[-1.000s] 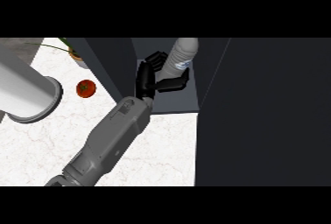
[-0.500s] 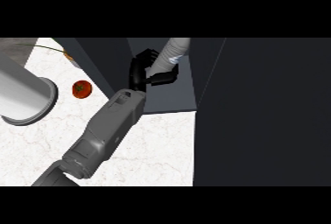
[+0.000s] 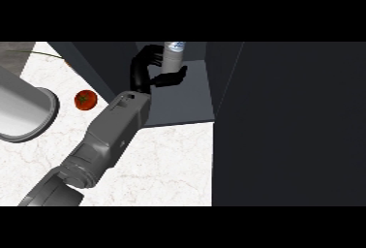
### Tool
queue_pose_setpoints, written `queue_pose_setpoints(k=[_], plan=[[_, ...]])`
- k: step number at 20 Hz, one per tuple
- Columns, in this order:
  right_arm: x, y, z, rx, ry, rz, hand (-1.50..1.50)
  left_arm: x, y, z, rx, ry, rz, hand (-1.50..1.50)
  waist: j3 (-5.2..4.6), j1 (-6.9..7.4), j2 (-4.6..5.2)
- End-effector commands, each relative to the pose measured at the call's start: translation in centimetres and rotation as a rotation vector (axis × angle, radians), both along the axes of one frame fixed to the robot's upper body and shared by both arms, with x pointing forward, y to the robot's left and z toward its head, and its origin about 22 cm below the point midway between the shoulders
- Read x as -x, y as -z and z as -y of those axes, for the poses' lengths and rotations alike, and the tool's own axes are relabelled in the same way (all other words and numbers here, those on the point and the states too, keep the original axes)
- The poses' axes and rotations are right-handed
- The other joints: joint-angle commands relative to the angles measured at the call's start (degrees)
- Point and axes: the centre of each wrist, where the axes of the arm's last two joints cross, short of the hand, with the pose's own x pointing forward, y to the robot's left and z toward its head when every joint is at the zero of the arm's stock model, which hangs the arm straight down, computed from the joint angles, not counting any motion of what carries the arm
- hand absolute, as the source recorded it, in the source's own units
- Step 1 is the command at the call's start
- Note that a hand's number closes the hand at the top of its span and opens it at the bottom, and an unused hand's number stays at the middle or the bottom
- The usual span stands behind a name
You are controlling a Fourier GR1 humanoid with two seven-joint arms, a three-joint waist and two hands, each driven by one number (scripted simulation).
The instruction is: Pick up the bottled water, place it into the cabinet and close the cabinet
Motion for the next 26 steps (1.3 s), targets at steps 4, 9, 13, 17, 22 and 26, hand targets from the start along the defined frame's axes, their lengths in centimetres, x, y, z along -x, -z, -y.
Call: queue_pose_setpoints(k=[4, 9, 13, 17, 22, 26], plan=[[-0.1, -0.4, 0.2, -0.059, -0.031, 0.021, -1.50, -0.4, -0.2, -1.1, -0.126, -0.032, 0.077, -1.50, -0.01, -0.54, 0.34], [0.4, -0.6, 0.1, -0.063, -0.039, 0.004, -1.50, -0.7, -0.9, -0.7, -0.091, -0.032, 0.066, -1.50, -0.05, -0.86, 0.23], [0.8, -1.0, 0.1, -0.054, -0.064, 0.007, -1.50, -1.3, -2.6, 0.2, -0.022, 0.088, 0.142, -1.50, -0.10, -1.36, 0.18], [0.7, -1.8, 0.2, -0.067, -0.059, 0.009, -1.50, -1.2, -3.1, 1.2, 0.122, 0.180, 0.208, -1.50, -0.11, 0.57, -0.10], [0.8, -0.3, 0.4, -0.053, -0.064, -0.023, -1.50, -1.2, -3.4, 1.9, 0.188, 0.267, 0.258, -1.50, 0.00, 1.80, -0.94], [0.8, -1.4, -0.6, -0.070, -0.039, -0.024, -1.50, -1.1, -3.8, 3.3, 0.185, 0.293, 0.254, -1.50, 0.01, 2.76, -1.25]])
